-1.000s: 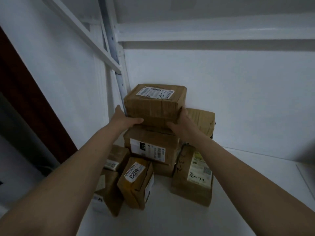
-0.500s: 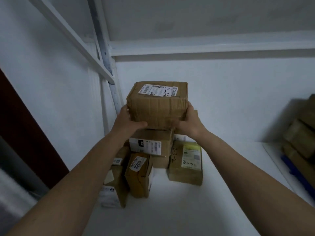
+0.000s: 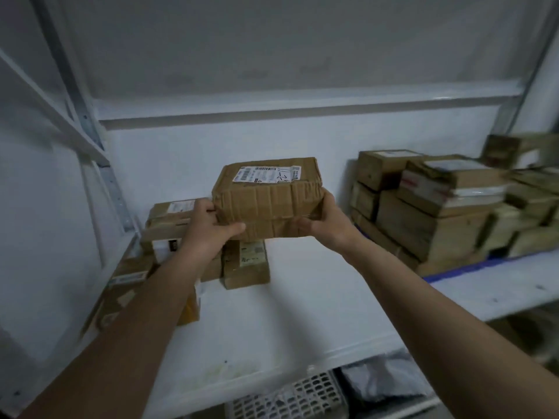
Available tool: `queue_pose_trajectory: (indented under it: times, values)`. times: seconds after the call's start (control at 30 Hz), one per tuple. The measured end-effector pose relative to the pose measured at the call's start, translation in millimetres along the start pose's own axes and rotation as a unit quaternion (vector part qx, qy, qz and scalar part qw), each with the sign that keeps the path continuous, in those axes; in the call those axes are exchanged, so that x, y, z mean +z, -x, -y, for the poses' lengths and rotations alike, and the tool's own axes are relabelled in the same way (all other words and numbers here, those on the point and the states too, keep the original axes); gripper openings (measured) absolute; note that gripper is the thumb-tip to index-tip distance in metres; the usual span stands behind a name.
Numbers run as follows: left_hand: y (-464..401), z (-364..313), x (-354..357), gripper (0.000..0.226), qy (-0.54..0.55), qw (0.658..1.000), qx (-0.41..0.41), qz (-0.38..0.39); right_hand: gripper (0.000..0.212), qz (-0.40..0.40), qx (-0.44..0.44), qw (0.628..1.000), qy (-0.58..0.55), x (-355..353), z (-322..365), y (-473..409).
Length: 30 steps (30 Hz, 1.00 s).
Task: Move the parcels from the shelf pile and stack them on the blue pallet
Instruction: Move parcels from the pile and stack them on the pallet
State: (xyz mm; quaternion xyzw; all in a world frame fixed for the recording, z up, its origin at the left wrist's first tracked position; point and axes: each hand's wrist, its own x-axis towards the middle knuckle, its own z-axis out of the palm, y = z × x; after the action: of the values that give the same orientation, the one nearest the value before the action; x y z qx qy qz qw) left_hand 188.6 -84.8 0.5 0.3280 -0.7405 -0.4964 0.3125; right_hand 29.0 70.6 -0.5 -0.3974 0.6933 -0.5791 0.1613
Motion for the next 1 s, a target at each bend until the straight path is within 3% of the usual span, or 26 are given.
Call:
queue_pose_trajectory:
  times: [0.2,0.57,1.0]
  values:
    - [22.8,-39.6,59.9,0.062,0.002,0.999,0.04,0.025,0.069,-0.092,-0.008,0.995,0.044,-74.7,11.5,41.3]
    - [68.7,-123.1,208.5,0.059,0.037,0.99,0.107,0.079,0.067,-0.172,0.003,0.982,0.082,-241.4,4.6,101.8]
    - [129.7,-189.4,427.8,0.073,0.067,0.981,0.124,0.136,0.065,-0.187,0.035,0.98,0.055,-457.6,-48.2,165.1]
